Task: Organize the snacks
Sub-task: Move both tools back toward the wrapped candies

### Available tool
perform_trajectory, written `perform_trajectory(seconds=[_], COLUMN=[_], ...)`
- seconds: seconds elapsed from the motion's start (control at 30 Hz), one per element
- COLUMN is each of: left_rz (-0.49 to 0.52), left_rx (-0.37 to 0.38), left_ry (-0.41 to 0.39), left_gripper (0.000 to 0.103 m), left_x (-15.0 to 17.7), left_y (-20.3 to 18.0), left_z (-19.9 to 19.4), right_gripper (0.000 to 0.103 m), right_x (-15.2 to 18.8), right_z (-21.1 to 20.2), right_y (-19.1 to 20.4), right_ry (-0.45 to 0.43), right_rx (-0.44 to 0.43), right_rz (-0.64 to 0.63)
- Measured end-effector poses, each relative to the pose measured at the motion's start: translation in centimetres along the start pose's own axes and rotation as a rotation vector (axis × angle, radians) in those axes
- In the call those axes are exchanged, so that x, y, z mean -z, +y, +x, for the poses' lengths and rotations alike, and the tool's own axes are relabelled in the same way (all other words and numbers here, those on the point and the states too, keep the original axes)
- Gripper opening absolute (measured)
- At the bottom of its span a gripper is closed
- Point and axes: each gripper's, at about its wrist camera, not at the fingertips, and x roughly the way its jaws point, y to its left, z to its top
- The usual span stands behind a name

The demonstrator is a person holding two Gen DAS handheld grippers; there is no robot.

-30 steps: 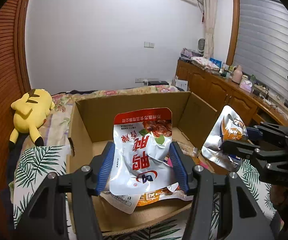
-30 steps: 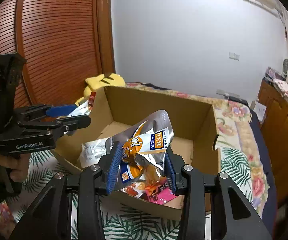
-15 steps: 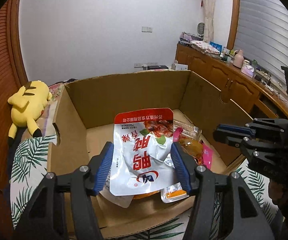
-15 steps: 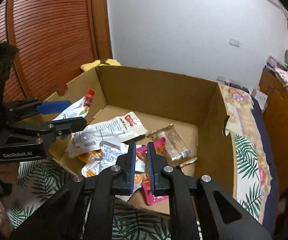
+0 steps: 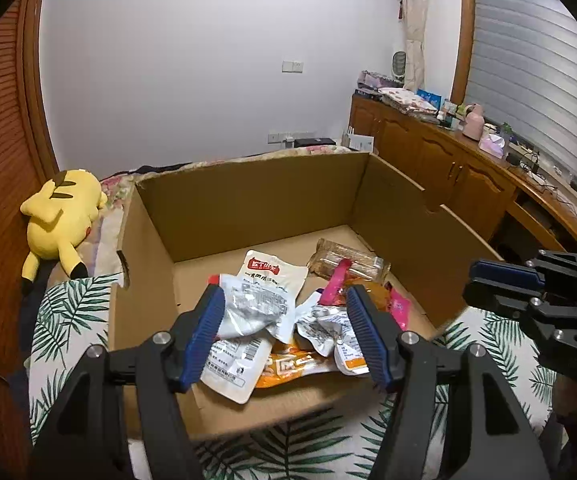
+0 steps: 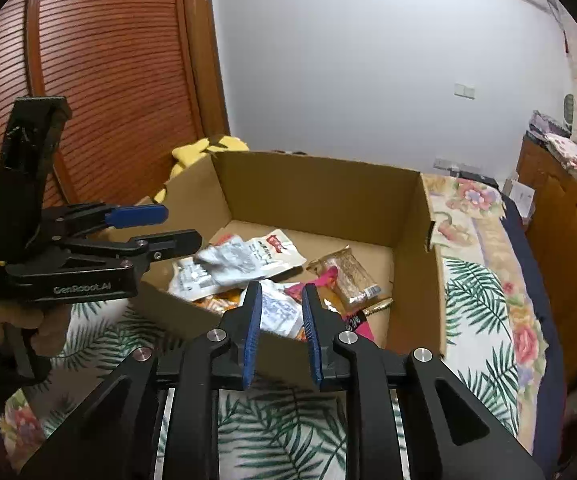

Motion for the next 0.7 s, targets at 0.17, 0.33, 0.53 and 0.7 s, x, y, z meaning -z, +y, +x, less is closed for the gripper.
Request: perform_trajectory(seconds=[0.17,0.33,0.53,0.7], left_rz=[0.012,0.02,0.002,-0.018], left_rx=[0.006,0.015,0.037,0.069], left_ry=[-0.024,-0.027,-0.016,0.005], left_gripper=[0.065,0.066,0.066,0.066], left_x=[0.7,2.7,6.0,8.7], left_y=[-1.0,-2.5,-4.4,-5.9], left_z=[-2.7,-5.4,-7.6,-8.7], right_gripper=[0.021,0.027,0.033,0.034], right_x=[1.0,3.3,7.1,10.6], right_z=[-2.9,-5.7,-8.3,-9.6], right_y=[0.6,0.9,1.0,1.1], right_ry=[-0.025,-0.032,-0.014,0.028], right_rx=[0.001,0.001,0.011,0.017], right_rz=[0.01,0.033,0.059,0.076])
